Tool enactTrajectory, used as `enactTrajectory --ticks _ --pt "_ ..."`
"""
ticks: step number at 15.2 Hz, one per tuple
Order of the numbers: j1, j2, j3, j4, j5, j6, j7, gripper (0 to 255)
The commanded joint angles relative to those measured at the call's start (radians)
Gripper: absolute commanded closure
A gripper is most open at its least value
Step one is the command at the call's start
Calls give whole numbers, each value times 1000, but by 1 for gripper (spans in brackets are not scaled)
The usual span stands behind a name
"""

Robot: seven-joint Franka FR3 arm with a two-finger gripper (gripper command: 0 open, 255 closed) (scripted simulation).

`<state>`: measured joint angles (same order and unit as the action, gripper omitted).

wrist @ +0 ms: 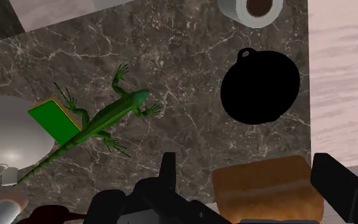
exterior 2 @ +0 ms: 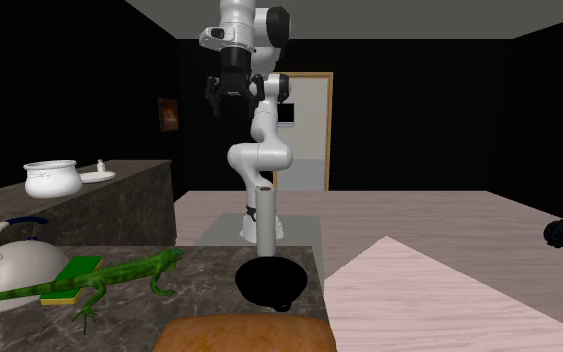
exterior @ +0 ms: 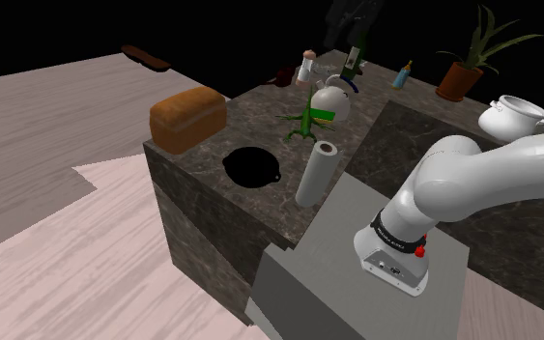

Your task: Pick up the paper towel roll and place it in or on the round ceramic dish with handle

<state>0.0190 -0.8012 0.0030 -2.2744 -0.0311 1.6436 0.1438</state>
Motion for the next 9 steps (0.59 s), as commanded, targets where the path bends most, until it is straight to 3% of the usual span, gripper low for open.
enactTrajectory --ticks 1,9 --pt "0 0 0 0 0 0 0 0" --pt "39 -88 58 -274 30 116 31 0"
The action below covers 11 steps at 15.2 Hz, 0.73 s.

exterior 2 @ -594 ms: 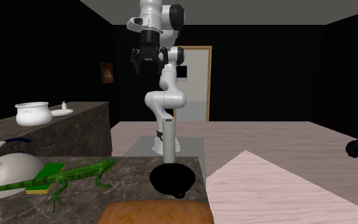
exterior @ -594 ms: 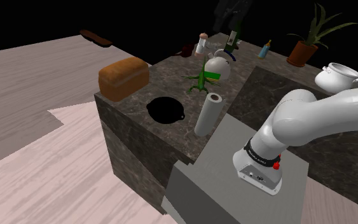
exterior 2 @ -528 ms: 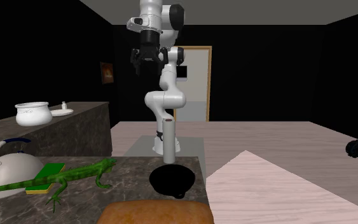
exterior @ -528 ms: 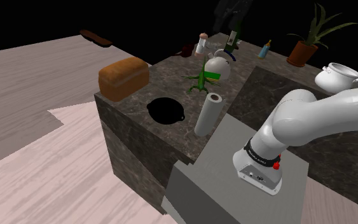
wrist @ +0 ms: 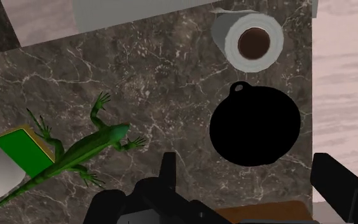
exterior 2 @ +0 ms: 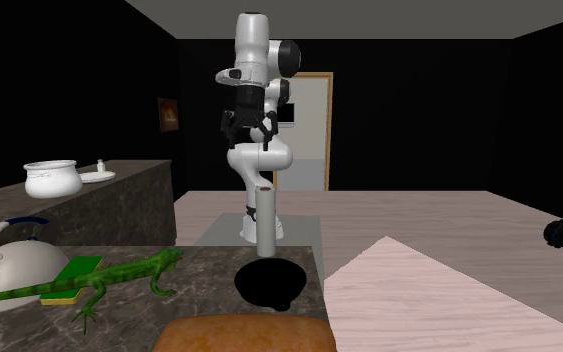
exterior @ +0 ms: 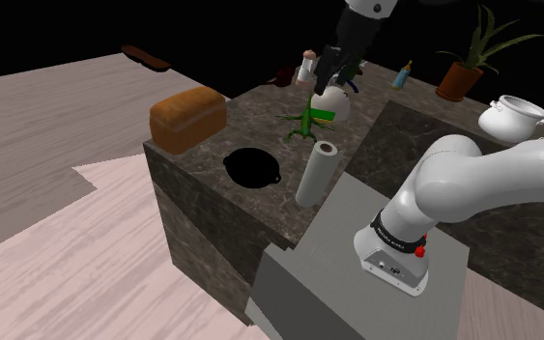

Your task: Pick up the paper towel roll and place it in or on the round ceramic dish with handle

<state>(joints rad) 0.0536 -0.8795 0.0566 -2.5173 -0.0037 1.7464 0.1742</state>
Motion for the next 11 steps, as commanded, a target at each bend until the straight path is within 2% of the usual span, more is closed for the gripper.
enactTrajectory --ticks 1,8,11 --pt "11 -18 13 -63 8 27 5 0" --pt "67 -63 74 -276 54 133 39 0" --pt "74 -59 82 -319 61 174 43 0"
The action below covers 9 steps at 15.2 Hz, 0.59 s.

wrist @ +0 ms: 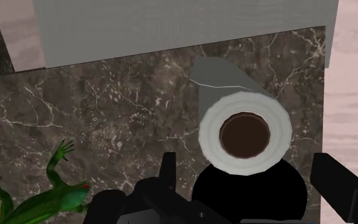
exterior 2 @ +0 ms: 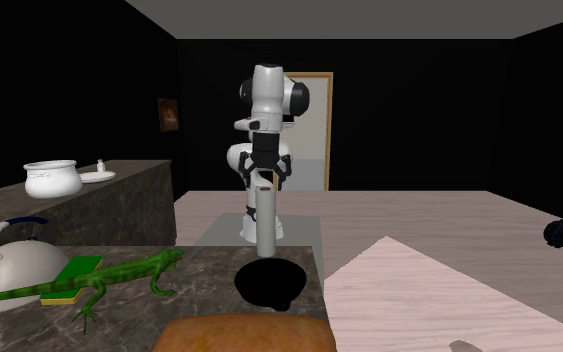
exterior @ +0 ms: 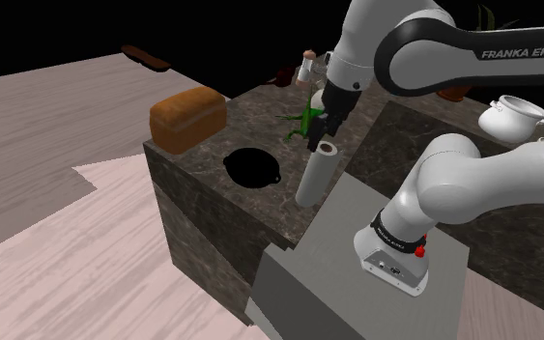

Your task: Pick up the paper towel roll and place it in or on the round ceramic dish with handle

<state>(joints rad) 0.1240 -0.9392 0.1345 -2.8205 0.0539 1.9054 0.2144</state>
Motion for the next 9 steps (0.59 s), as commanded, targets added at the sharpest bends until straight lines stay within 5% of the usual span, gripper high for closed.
enactTrajectory --ticks 1,9 --pt "4 4 5 -28 4 30 3 0" --pt "4 25 9 -80 8 103 3 0"
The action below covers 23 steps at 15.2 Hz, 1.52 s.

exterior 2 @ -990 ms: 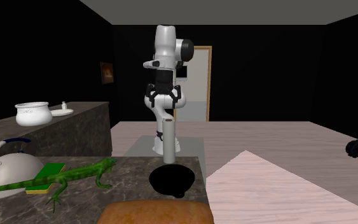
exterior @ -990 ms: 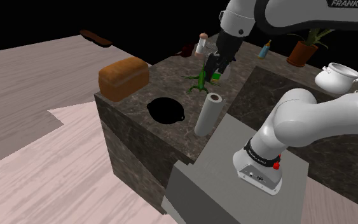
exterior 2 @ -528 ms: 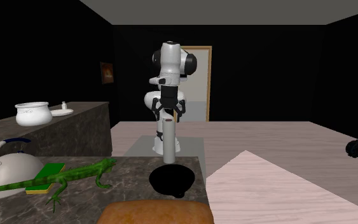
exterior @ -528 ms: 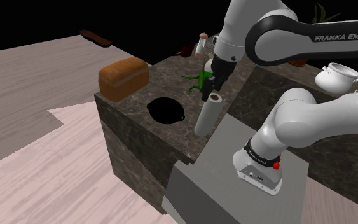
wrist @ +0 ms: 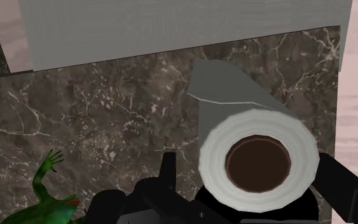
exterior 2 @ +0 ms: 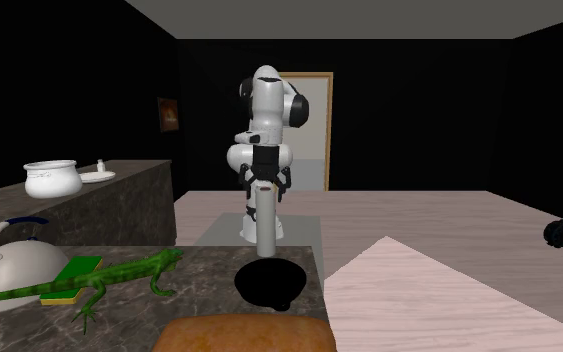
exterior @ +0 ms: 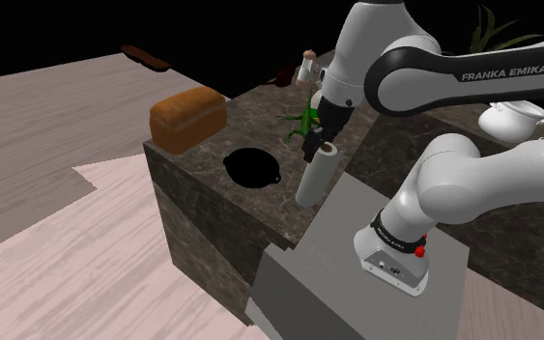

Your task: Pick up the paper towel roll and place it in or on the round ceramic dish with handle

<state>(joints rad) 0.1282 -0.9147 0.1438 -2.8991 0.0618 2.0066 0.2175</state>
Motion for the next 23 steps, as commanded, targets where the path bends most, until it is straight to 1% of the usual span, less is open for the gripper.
enactTrajectory --ticks 1,4,5,14,23 --pt "0 0 0 -1 0 2 0 0" --pt "0 0 0 -1 0 2 0 0" --pt "0 0 0 -1 0 2 0 255" --pt "0 0 0 -1 0 2 0 255" --pt "-6 -30 -13 106 -11 -135 -6 255"
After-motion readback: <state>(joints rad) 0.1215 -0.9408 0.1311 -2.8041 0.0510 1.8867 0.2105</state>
